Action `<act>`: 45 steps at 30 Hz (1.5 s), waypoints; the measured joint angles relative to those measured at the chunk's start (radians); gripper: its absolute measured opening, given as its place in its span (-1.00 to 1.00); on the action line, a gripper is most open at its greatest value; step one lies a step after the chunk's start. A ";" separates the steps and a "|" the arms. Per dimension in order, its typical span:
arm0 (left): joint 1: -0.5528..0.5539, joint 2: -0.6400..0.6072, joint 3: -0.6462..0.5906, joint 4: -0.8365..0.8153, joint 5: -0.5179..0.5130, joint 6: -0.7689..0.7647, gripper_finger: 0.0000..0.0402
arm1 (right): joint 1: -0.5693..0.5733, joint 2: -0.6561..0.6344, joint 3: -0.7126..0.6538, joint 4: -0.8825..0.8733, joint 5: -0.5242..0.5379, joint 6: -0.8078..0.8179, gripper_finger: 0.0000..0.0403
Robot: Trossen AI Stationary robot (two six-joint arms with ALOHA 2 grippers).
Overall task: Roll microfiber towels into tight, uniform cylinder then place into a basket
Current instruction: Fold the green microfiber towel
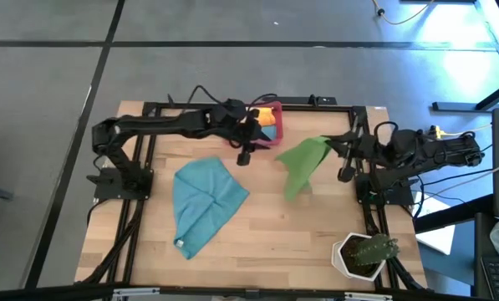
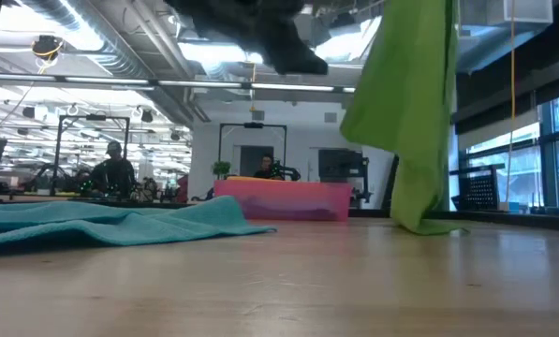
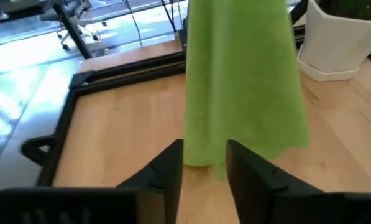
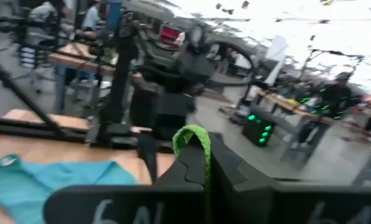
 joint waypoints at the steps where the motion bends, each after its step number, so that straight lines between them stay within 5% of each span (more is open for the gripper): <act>1: 0.001 0.016 -0.014 0.034 0.012 -0.009 -0.40 | 0.000 0.009 0.000 -0.003 -0.003 0.013 -1.00; 12: -0.073 0.194 -0.059 0.282 0.108 -0.134 0.01 | 0.000 0.098 0.000 0.004 0.003 0.035 -1.00; 21: -0.122 0.260 -0.060 0.356 -0.119 -0.208 0.03 | 0.000 0.107 0.000 0.007 0.010 0.036 -1.00; 33: -0.088 0.335 -0.059 0.450 -0.117 -0.260 0.02 | 0.000 0.107 0.000 0.006 0.013 0.035 -1.00; 38: -0.096 0.344 -0.058 0.441 -0.120 -0.259 -0.18 | 0.000 0.107 0.000 0.007 0.013 0.034 -1.00; 45: -0.096 0.338 -0.058 0.439 -0.099 -0.227 -0.92 | 0.000 0.107 0.000 0.006 0.013 0.033 -1.00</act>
